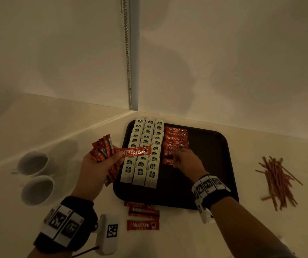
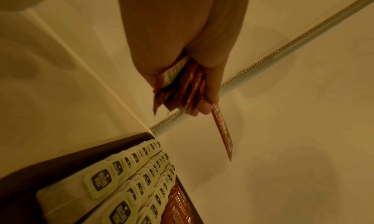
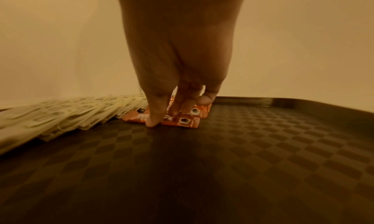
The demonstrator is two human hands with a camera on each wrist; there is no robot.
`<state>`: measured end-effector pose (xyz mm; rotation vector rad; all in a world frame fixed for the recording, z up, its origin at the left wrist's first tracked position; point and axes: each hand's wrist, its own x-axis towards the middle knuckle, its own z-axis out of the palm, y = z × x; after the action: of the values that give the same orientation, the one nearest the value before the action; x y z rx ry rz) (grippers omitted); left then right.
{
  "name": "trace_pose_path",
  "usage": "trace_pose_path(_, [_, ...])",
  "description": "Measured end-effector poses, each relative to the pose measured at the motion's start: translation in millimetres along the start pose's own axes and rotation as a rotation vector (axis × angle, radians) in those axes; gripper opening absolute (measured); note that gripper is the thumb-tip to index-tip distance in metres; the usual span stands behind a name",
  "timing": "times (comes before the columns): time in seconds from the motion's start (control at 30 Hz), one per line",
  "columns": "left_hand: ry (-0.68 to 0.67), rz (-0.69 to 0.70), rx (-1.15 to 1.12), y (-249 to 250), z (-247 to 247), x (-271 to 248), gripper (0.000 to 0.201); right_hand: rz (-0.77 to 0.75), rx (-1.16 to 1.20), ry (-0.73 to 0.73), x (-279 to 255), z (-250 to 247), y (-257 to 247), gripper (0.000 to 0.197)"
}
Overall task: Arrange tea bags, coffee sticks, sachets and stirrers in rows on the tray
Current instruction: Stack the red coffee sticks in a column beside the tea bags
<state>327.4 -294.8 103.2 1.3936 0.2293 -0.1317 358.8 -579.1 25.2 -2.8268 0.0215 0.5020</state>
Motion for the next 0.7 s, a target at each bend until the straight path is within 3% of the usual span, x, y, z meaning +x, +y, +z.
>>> trace_pose_path(0.17, [-0.003, -0.007, -0.003, -3, 3, 1, 0.009, -0.001, 0.045, -0.011, 4, -3, -2, 0.040])
trace_pose_path(0.33, [-0.009, -0.001, -0.010, -3, 2, 0, 0.007, -0.039, 0.031, 0.095, 9, -6, -5, 0.025])
trace_pose_path(0.43, [-0.006, -0.006, -0.005, -3, 2, 0, 0.007, -0.046, 0.022, 0.111, 13, -6, -4, 0.027])
trace_pose_path(0.7, [-0.006, -0.113, 0.014, -10, 10, 8, 0.016, -0.048, 0.060, 0.123, 16, -5, 0, 0.026])
